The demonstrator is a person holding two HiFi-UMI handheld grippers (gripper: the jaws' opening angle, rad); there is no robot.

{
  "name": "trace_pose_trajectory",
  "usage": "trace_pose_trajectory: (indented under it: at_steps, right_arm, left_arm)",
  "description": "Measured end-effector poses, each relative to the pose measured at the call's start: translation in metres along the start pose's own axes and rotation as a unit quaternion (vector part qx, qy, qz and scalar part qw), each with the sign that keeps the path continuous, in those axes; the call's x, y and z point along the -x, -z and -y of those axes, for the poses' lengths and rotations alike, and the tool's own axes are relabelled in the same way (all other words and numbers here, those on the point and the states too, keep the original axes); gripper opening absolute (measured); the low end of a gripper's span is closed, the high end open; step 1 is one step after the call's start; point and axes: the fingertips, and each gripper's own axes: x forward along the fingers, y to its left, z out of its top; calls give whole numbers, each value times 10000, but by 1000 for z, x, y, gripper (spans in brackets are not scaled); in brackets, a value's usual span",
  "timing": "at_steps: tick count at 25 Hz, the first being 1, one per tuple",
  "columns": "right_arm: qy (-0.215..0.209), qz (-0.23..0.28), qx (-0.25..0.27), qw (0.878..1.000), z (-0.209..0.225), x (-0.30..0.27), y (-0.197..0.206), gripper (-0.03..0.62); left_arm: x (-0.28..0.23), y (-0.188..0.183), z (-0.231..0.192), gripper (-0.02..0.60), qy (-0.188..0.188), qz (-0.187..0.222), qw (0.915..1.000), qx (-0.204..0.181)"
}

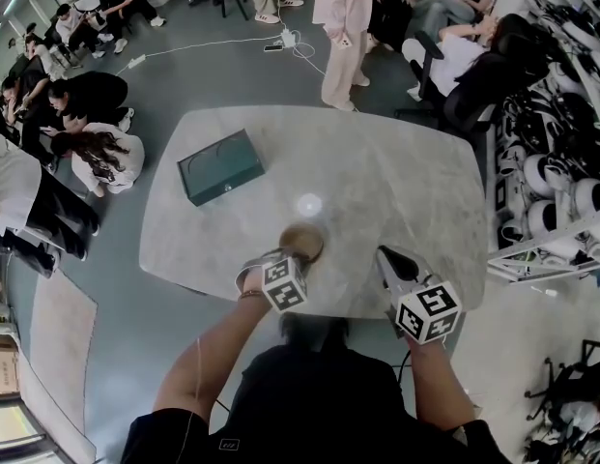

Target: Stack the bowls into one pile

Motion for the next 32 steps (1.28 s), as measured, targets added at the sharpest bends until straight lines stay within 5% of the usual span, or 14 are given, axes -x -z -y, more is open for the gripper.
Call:
trace_pose_trajectory:
  at_steps: [4,14,25,32]
  right_arm:
    - [4,4,12,10000,-1,-1,-1,5]
    - [-88,56,202,9997,-26,-14,-20,5]
    - [-185,56,459,9988,-62,-33,-44,5]
    - [-56,124,632,9979,-93,-43,-60,5]
  left_arm:
    - [1,-2,3,100,115,64,9999,96]
    - [41,-1,-25,104,-70,768,9925,944]
    - [125,23,-74,103,-809,1704,9647,1839]
    - [185,41,-95,94,-1112,2432,9362,2283]
